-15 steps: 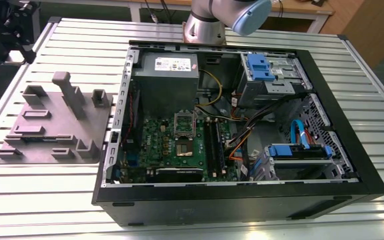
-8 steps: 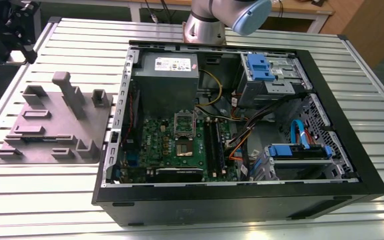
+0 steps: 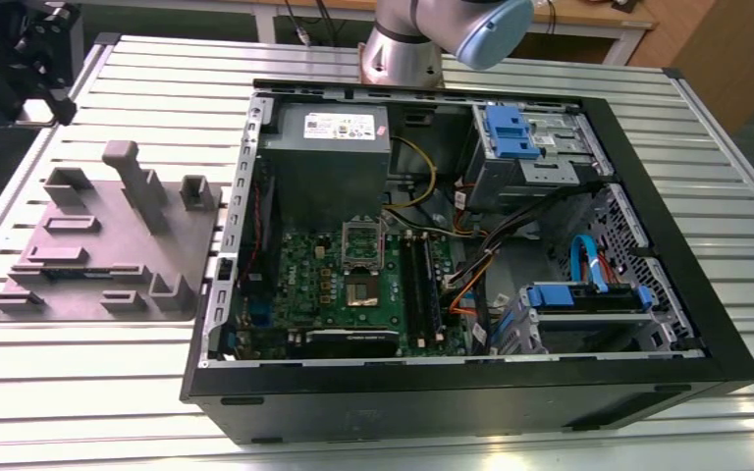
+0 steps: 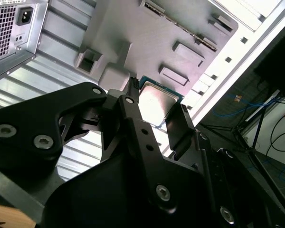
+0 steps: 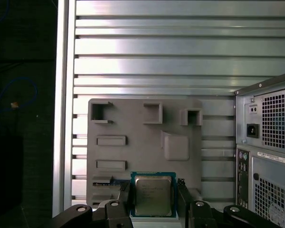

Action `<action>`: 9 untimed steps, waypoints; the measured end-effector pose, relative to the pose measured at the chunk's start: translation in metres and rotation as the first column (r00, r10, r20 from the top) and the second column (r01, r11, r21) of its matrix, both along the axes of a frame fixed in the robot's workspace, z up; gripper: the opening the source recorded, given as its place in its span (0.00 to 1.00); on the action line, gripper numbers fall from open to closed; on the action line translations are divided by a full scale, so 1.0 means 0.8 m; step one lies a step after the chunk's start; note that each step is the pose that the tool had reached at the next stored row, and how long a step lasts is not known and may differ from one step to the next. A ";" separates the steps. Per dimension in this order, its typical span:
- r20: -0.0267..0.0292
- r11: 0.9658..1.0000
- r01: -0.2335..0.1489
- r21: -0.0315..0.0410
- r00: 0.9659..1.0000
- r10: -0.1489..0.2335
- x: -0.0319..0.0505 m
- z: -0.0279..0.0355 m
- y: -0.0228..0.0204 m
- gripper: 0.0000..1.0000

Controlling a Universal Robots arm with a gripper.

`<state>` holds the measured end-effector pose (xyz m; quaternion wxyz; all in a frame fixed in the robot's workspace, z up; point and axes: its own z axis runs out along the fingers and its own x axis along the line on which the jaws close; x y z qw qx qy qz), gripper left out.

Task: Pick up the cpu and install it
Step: 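Pick up the cpu and move it towards the insertion slot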

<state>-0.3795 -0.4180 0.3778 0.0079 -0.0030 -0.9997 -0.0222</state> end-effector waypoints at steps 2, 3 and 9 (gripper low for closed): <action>0.000 1.000 0.000 0.000 1.000 0.000 0.001 -0.0001 0.0000 0.47; 0.000 1.000 0.000 0.000 1.000 0.000 0.001 0.0000 0.0000 0.47; 0.000 1.000 0.000 0.000 1.000 0.000 0.003 0.0000 0.0000 0.47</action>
